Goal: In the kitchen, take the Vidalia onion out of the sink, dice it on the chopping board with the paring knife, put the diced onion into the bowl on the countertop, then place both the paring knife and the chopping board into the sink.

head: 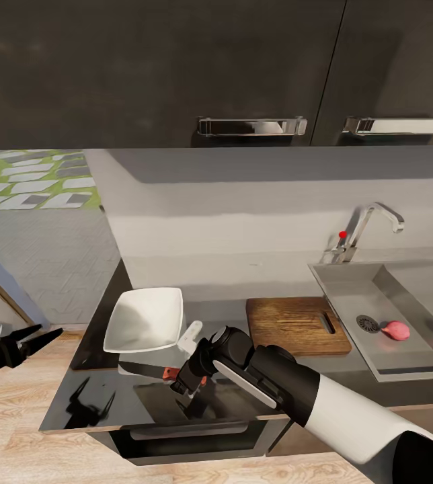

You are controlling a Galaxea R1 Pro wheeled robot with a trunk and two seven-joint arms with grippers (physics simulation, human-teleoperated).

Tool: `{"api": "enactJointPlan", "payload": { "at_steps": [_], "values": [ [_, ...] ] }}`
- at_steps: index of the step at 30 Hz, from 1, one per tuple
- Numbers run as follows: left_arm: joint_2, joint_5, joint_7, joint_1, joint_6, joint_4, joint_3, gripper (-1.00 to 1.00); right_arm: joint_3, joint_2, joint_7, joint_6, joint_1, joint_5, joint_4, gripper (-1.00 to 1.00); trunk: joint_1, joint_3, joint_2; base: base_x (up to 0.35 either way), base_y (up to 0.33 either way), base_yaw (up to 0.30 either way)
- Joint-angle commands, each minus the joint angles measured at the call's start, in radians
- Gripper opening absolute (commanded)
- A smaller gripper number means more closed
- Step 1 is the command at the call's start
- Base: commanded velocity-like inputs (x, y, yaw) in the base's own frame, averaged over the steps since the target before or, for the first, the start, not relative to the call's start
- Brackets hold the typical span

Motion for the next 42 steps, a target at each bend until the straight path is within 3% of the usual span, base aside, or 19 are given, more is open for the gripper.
{"api": "enactJointPlan", "payload": {
  "at_steps": [1, 17, 26, 28, 33, 34, 35, 42],
  "values": [
    [0.003, 0.007, -0.011, -0.001, 0.012, 0.0, 0.006, 1.0, 0.0, 0.0, 0.01, 0.003, -0.001, 0.01, 0.0, 1.0, 0.001, -0.002, -0.002, 0.0, 0.0, 0.0],
    [0.018, 0.011, -0.006, -0.001, 0.018, 0.0, 0.015, 1.0, 0.0, 0.0, 0.01, 0.003, -0.001, 0.01, 0.0, 1.0, 0.001, -0.002, -0.002, 0.0, 0.0, 0.0],
    [0.016, 0.012, 0.122, -0.005, 0.018, 0.0, 0.015, 1.0, 0.001, 0.0, 0.01, 0.003, -0.001, 0.01, 0.0, 1.0, 0.001, -0.002, -0.002, 0.0, 0.0, 0.0],
    [0.013, 0.013, 0.207, -0.038, 0.02, 0.0, 0.009, 1.0, 0.001, 0.0, 0.01, 0.003, -0.001, 0.01, 0.0, 1.0, 0.001, -0.004, -0.002, 0.0, 0.0, 0.0],
    [0.014, 0.013, 0.232, -0.072, 0.032, 0.0, 0.006, 1.0, 0.001, 0.0, 0.01, 0.003, -0.001, 0.01, 0.0, 1.0, 0.001, -0.007, -0.002, 0.0, 0.0, 0.0],
    [0.013, 0.013, 0.242, -0.132, 0.078, 0.0, 0.005, 1.0, 0.001, 0.0, 0.01, 0.003, -0.001, 0.01, -0.001, 1.0, 0.001, -0.007, -0.002, 0.0, 0.0, 0.0],
    [0.013, 0.013, 0.245, -0.154, 0.104, 0.0, 0.005, 1.0, 0.001, 0.0, 0.01, 0.003, -0.001, 0.01, -0.001, 1.0, 0.001, -0.007, -0.002, 0.0, 0.0, 0.0],
    [0.01, 0.013, 0.277, -0.235, 0.162, 0.0, 0.001, 1.0, 0.001, 0.0, 0.01, 0.003, -0.001, 0.01, -0.001, 1.0, 0.001, -0.008, -0.002, 0.0, 0.0, 0.0]
  ]
}}
